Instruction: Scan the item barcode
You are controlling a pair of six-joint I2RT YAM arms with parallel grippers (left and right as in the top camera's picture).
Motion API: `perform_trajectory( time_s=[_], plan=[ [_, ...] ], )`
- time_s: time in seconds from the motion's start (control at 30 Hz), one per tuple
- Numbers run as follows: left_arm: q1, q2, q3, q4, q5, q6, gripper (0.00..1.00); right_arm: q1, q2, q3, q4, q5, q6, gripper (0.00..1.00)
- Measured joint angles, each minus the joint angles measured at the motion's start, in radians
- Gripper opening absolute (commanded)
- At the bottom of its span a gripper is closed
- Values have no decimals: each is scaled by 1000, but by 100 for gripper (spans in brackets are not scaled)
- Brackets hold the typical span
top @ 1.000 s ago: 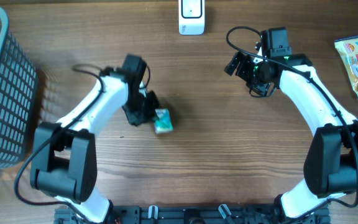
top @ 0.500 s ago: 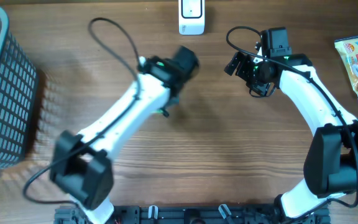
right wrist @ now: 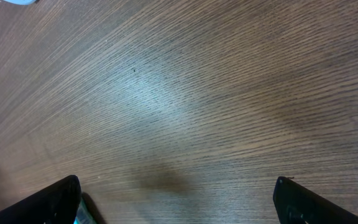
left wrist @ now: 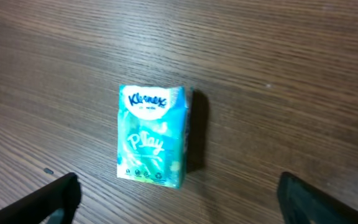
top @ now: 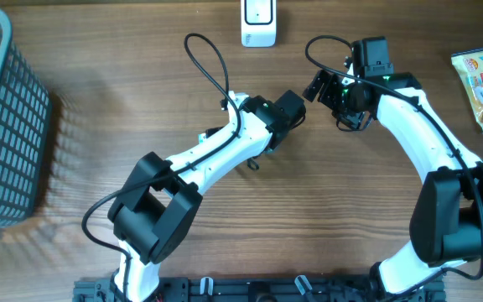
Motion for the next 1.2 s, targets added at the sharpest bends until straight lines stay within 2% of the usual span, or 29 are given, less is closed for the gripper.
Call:
perform_trajectory(
  time_s=[0.17, 0.3, 0.47, 0.6, 0.7, 0.8, 0.9, 0.93, 0.97, 1.1, 1.2],
  plan=[
    [13, -7, 3, -90, 26, 1, 100, 0, 0, 0, 0, 0, 0, 100],
    [87, -70, 35, -171, 50, 0, 100, 0, 0, 0, 0, 0, 0, 100],
    [254, -280, 84, -204, 85, 0, 100, 0, 0, 0, 1, 0, 8, 100],
    [382, -478, 96, -229, 105, 0, 100, 0, 0, 0, -8, -19, 113, 99],
    [465, -608, 97, -249, 113, 10, 100, -1, 0, -4, 28, -114, 145, 72],
    [536, -721, 99, -272, 109, 18, 100, 14, 0, -8, 159, -278, 66, 76],
    [618, -808, 100, -283, 102, 24, 100, 91, 0, 4, 138, -315, -24, 92],
    [660, -839, 100, -286, 98, 24, 100, 158, 0, 15, 106, -298, -74, 97],
    [700, -867, 100, -291, 95, 24, 100, 193, 0, 21, 90, -278, -86, 99],
    [845, -928, 100, -325, 87, 24, 100, 497, 2, 93, -29, -2, -206, 99],
    [929, -933, 100, -364, 85, 27, 100, 654, 3, 134, -35, 164, -235, 99]
  ],
)
